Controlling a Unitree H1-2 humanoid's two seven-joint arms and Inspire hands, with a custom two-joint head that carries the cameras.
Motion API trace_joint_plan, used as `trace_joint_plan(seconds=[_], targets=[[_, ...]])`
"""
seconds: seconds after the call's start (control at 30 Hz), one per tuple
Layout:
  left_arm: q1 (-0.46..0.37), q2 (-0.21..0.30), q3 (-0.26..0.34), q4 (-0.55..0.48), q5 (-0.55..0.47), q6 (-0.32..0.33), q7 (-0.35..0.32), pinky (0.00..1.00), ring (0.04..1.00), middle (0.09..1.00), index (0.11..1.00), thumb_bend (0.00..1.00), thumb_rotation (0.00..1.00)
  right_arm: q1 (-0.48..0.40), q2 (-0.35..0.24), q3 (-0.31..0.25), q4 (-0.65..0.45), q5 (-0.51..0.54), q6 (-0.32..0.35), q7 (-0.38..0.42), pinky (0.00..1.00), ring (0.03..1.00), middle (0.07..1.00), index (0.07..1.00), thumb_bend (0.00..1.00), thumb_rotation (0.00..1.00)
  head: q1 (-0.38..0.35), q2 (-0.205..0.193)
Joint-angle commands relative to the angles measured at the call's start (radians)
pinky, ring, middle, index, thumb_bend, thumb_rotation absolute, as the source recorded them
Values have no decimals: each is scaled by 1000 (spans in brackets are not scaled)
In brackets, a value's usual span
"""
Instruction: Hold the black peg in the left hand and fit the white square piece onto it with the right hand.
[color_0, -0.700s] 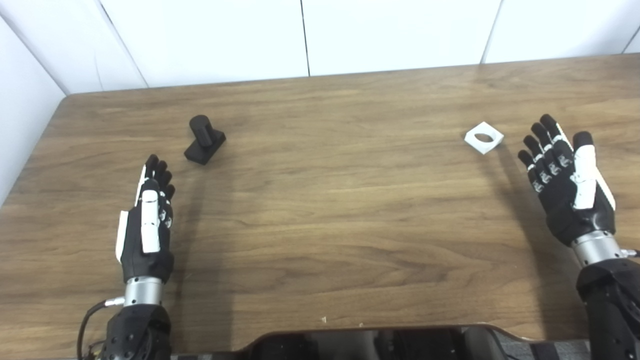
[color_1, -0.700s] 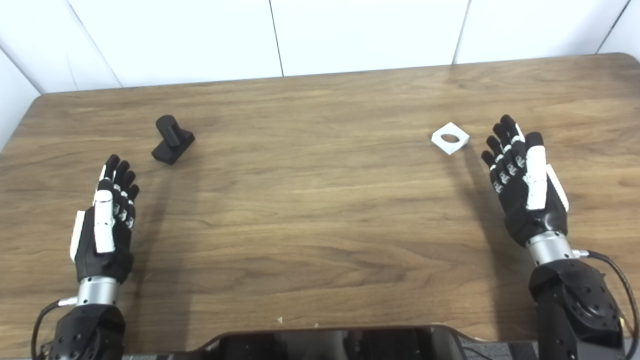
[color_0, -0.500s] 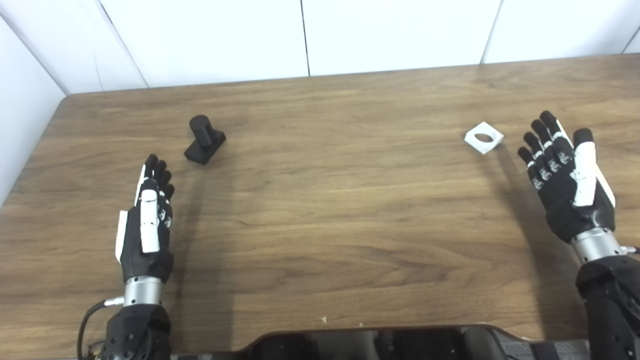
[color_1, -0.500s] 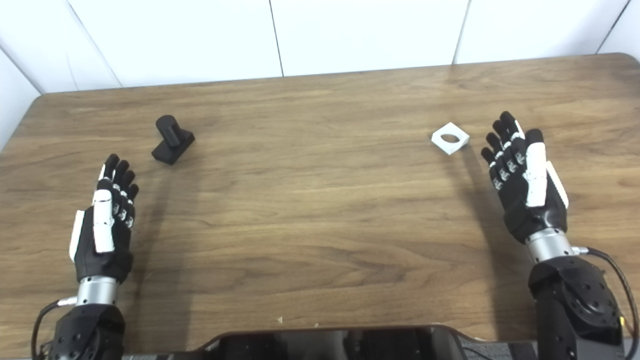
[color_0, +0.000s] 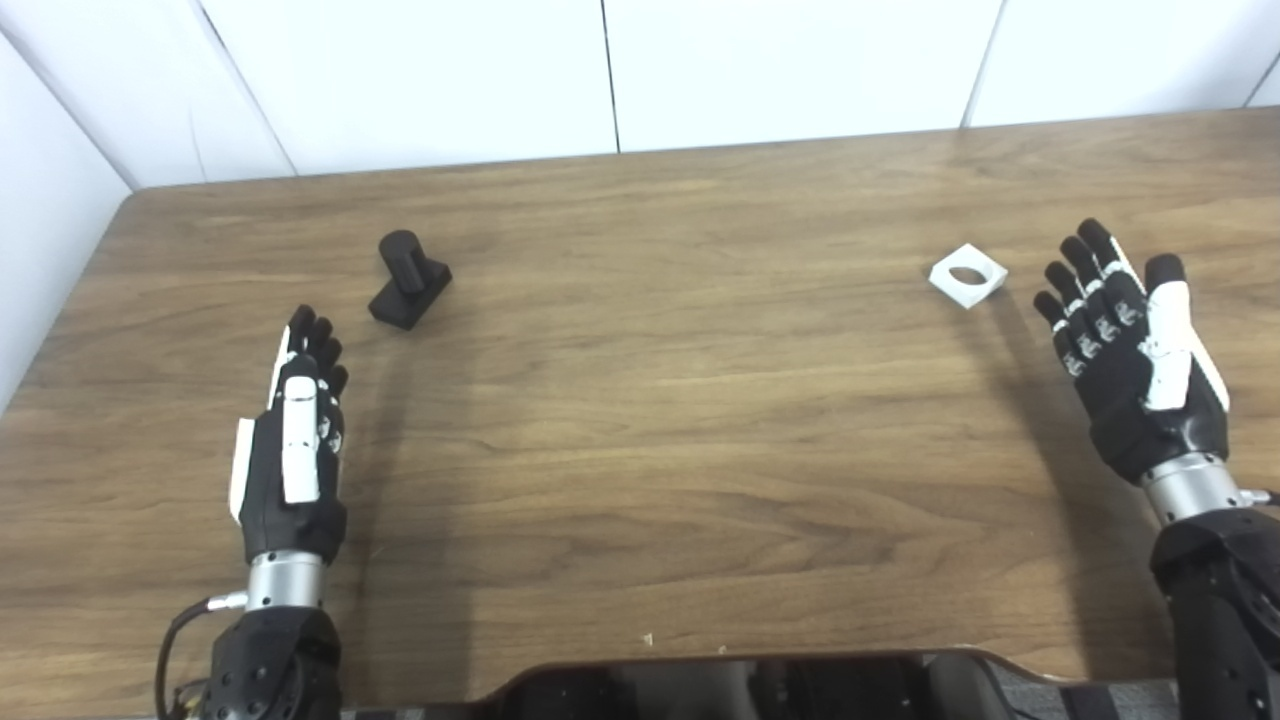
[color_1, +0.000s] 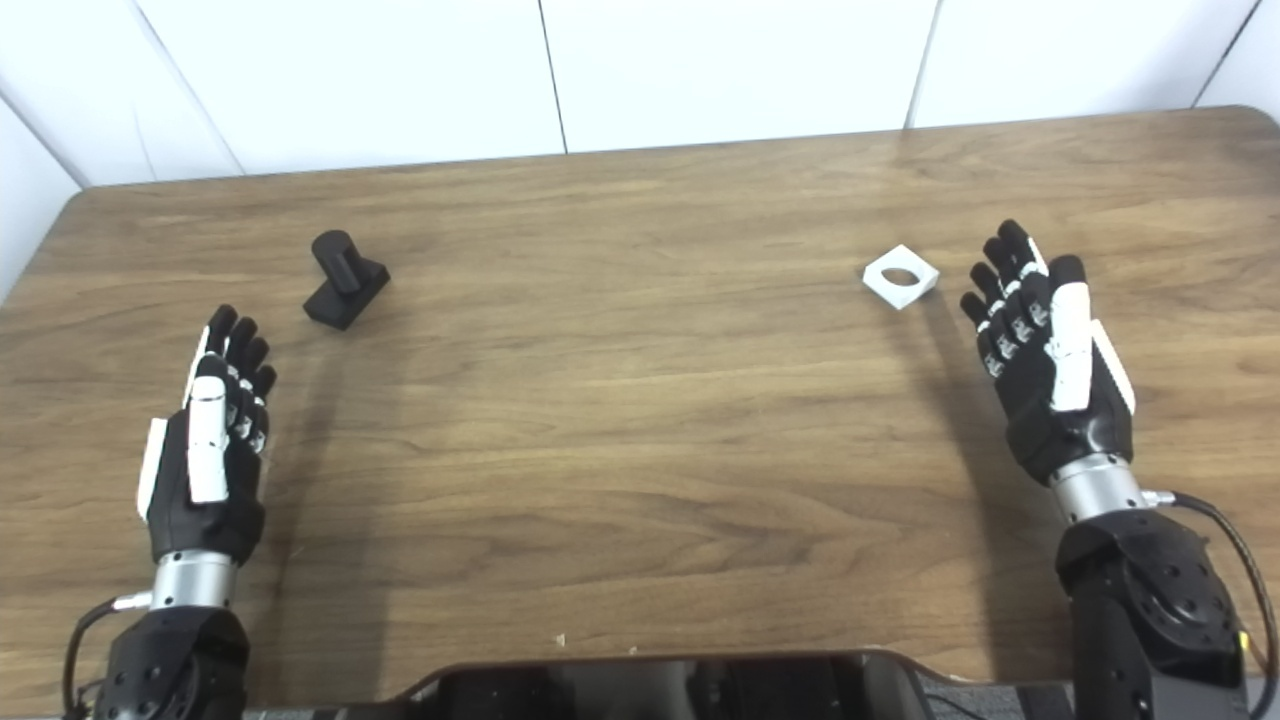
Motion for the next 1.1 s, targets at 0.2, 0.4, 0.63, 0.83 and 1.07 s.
trace_joint_plan(seconds=[0.2, 0.4, 0.63, 0.83, 1.07], targets=[[-65, 39, -3, -103, 261, 89, 74, 1000, 1000, 996, 950, 551, 769, -29, -12, 0, 5, 5, -57, 19, 1000, 1000, 1000, 984, 532, 1000, 12, -4], [-120, 91, -37, -150, 481, 261, 56, 992, 1000, 1000, 968, 559, 749, -28, -8, 2, 9, 4, -54, 18, 1000, 1000, 1000, 982, 535, 1000, 23, -11], [-183, 129, -70, -104, 641, 331, 70, 1000, 1000, 988, 928, 650, 601, -24, -7, 5, 14, -16, -62, 14, 1000, 1000, 1000, 973, 548, 1000, 24, -20], [-238, 148, -79, -26, 700, 350, 72, 997, 1000, 990, 912, 729, 536, -21, -7, 7, 19, -24, -72, 17, 1000, 1000, 1000, 980, 555, 1000, 25, -31], [-296, 204, -122, 70, 753, 375, 42, 1000, 1000, 1000, 913, 793, 602, -17, -1, 4, 17, -25, -76, 10, 1000, 1000, 1000, 973, 564, 1000, 26, -42]])
